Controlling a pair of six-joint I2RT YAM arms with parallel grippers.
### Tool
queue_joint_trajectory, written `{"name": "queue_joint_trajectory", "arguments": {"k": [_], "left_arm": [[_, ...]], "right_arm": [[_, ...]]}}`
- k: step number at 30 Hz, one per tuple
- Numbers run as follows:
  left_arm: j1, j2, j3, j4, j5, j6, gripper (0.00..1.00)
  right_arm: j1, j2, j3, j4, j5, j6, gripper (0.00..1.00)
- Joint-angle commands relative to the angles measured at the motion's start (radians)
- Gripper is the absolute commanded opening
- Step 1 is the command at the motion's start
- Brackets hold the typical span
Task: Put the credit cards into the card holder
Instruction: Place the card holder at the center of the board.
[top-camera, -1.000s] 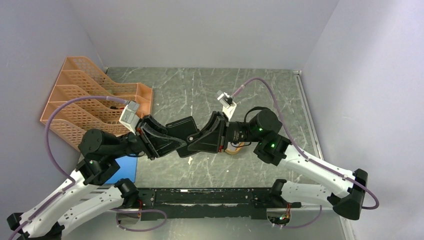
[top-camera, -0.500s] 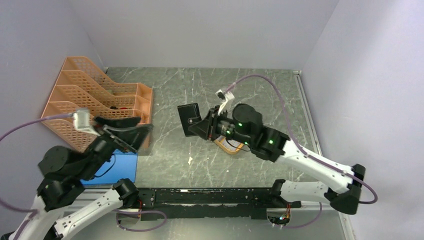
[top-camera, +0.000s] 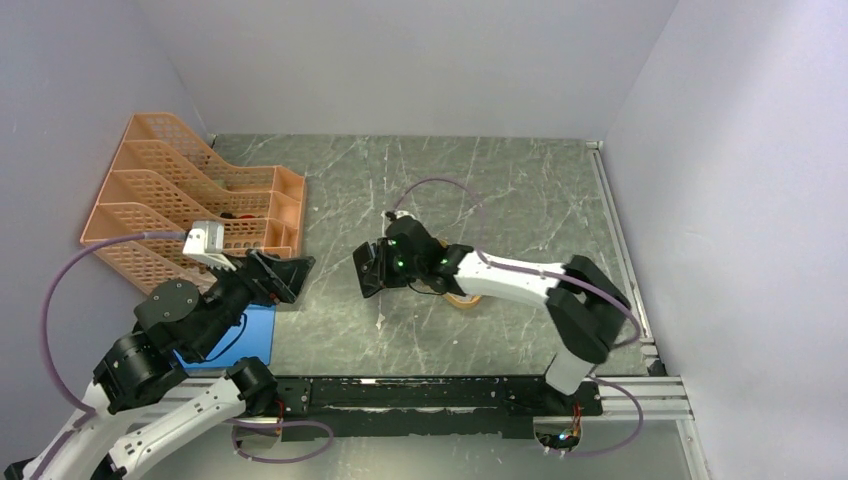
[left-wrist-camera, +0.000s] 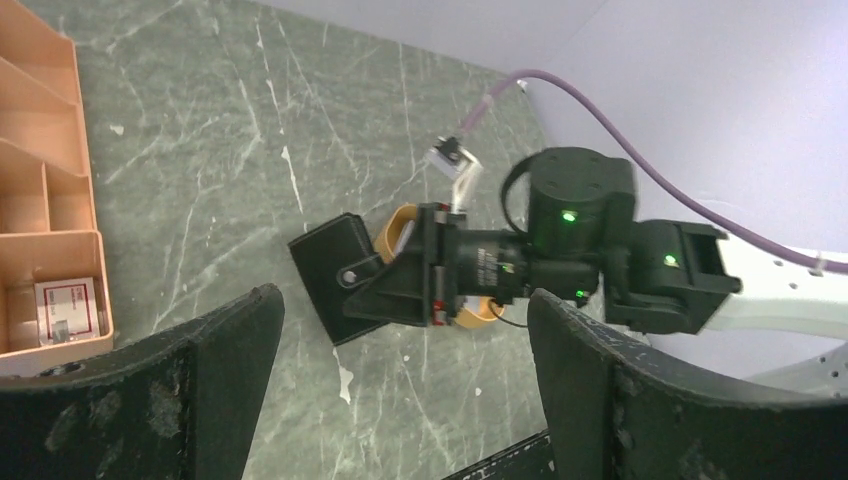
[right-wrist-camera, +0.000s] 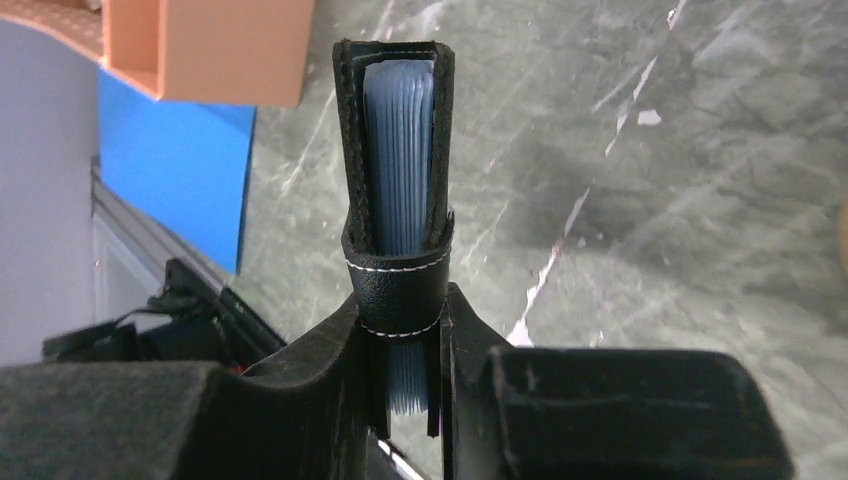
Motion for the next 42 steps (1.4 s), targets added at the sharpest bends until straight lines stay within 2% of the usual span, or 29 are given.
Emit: {"name": "queue_joint_trajectory", "arguments": {"k": [1,5,9,17,18,20,22,29,35,42], "left_arm": [[-0.004,-0.021,-0.036,0.012,0.027,-0.027,0.95],[-0.003,-0.005,-0.055,0.011,0.042,-0.043,0.96],[-0.004,0.009,-0.058,0.007,0.053,-0.051,0.96],[-0.004,0.025,-0.074,0.018,0.080,-0.070,0.96],[-0.003,0.030,-0.075,0.018,0.087,-0.069,0.96],[-0.004,0.040,-0.075,0.018,0.096,-0.067,0.96],[-0.004,0.046,-0.075,0.019,0.102,-0.059,0.96],[-0.003,0.055,-0.077,0.023,0.098,-0.044,0.96],[-0.003,0.084,-0.050,0.006,0.091,-0.049,0.96],[-0.004,0.106,-0.002,-0.086,0.027,-0.024,0.96]], "right_arm": [[-0.016,0.121,0.102,0.111,0.036,0.089,0.00],[-0.096,0.239,0.132,0.168,0.039,0.185,0.00],[-0.169,0.333,0.225,0.178,0.050,0.175,0.00],[-0.286,0.506,0.449,0.023,0.001,0.101,0.00],[-0.290,0.515,0.458,0.007,-0.007,0.089,0.04],[-0.300,0.516,0.439,0.021,-0.033,0.075,0.22],[-0.307,0.501,0.402,0.048,-0.036,0.075,0.34],[-0.319,0.478,0.347,0.050,-0.031,0.061,0.40],[-0.335,0.450,0.305,0.031,-0.004,0.053,0.52],[-0.427,0.326,0.158,0.045,0.010,0.066,0.60]]}}
